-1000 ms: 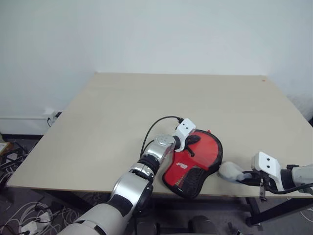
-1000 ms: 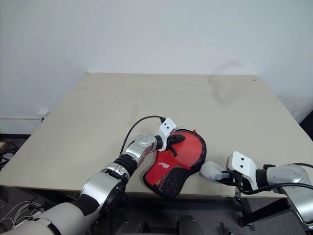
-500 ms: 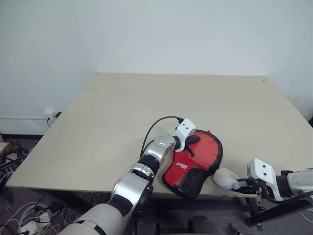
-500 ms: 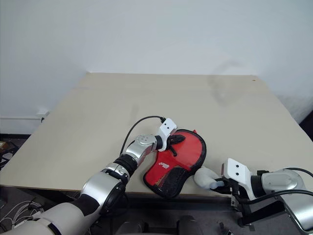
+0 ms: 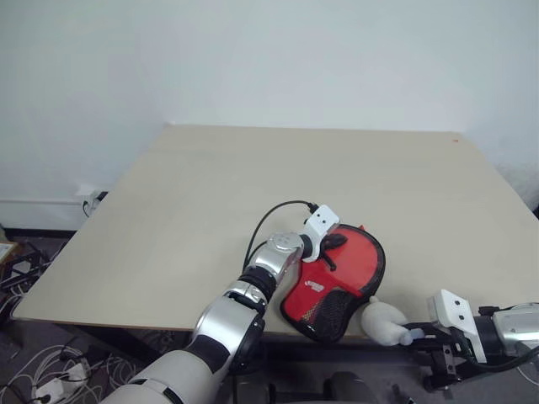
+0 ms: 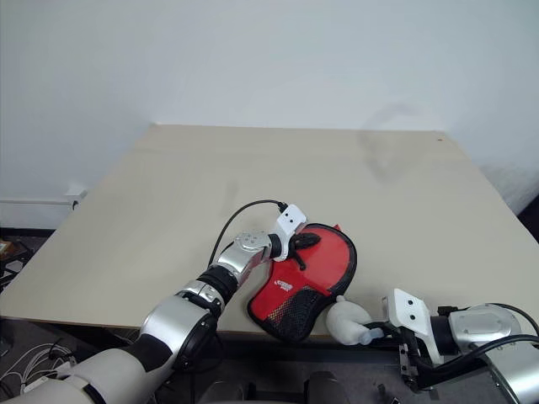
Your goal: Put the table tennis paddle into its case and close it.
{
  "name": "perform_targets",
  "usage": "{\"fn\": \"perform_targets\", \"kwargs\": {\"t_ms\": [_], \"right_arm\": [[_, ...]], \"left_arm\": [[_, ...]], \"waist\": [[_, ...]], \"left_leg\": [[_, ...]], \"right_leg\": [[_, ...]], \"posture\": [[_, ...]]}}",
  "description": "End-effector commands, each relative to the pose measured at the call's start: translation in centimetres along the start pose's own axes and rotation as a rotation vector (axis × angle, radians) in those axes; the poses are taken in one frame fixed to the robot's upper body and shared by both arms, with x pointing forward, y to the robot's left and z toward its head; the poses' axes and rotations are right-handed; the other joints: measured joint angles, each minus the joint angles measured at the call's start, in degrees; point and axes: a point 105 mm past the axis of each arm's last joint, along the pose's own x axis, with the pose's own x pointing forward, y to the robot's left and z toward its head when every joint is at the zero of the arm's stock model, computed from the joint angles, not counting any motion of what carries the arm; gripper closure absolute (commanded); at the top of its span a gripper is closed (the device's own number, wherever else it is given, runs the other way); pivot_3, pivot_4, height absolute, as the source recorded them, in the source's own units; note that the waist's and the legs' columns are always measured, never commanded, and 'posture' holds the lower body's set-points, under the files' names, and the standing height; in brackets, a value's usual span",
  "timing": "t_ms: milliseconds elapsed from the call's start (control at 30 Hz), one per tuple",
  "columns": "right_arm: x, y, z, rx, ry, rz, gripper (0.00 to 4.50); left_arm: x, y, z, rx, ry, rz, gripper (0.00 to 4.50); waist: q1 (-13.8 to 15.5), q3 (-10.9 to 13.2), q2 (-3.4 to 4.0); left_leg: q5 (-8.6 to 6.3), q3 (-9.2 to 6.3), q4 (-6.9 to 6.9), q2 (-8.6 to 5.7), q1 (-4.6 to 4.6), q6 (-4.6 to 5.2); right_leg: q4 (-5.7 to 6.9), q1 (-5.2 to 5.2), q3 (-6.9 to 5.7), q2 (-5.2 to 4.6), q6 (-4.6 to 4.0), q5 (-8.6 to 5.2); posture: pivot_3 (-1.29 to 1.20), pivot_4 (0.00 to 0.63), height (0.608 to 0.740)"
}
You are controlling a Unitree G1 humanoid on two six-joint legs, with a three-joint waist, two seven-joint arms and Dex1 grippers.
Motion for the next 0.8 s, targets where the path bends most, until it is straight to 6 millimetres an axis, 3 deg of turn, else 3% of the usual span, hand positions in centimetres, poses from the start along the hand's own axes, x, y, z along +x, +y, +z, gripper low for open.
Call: {"fn": "perform_targets", "kwargs": {"t_ms": [33,533,667,800], "right_arm": [[0.7,2.2,-0.9,0.049,-0.028,0.132,4.47],[1.3,4.5,-2.6,0.085,-0.081,0.227,4.47],[1.4,3.6,-2.0,0.085,-0.067,0.183,4.47],[1.3,1.6,-3.4,0.094,-0.005,0.084,4.47]], "left_arm": [[-1.4,0.0,-6.2,-0.073,0.198,0.016,4.5],[-1.6,-0.2,-6.7,-0.068,0.215,0.002,4.5],[-1.6,-0.2,-6.7,-0.066,0.216,0.001,4.5],[-1.6,-0.2,-6.7,-0.065,0.215,0.002,4.5]], "waist": [[0.0,0.0,-0.03],[1.3,-0.2,-0.11],[1.5,-0.4,-0.09],[1.5,-0.5,-0.15]], "left_leg": [[-0.01,0.0,0.0,0.0,0.0,0.0],[-0.34,-0.01,0.01,0.0,0.09,0.16],[-0.45,0.01,0.02,0.01,0.1,0.36],[-0.54,0.05,0.07,0.01,0.1,0.42]], "right_leg": [[0.0,0.0,0.0,0.0,0.01,0.0],[0.03,0.08,0.0,0.01,0.38,-0.17],[0.03,0.07,0.01,0.02,0.61,-0.28],[0.04,0.09,0.04,0.02,0.67,-0.33]], "posture": [[0.0,0.0,0.74],[0.0,0.0,0.74],[0.0,0.0,0.74],[0.0,0.0,0.74]]}}
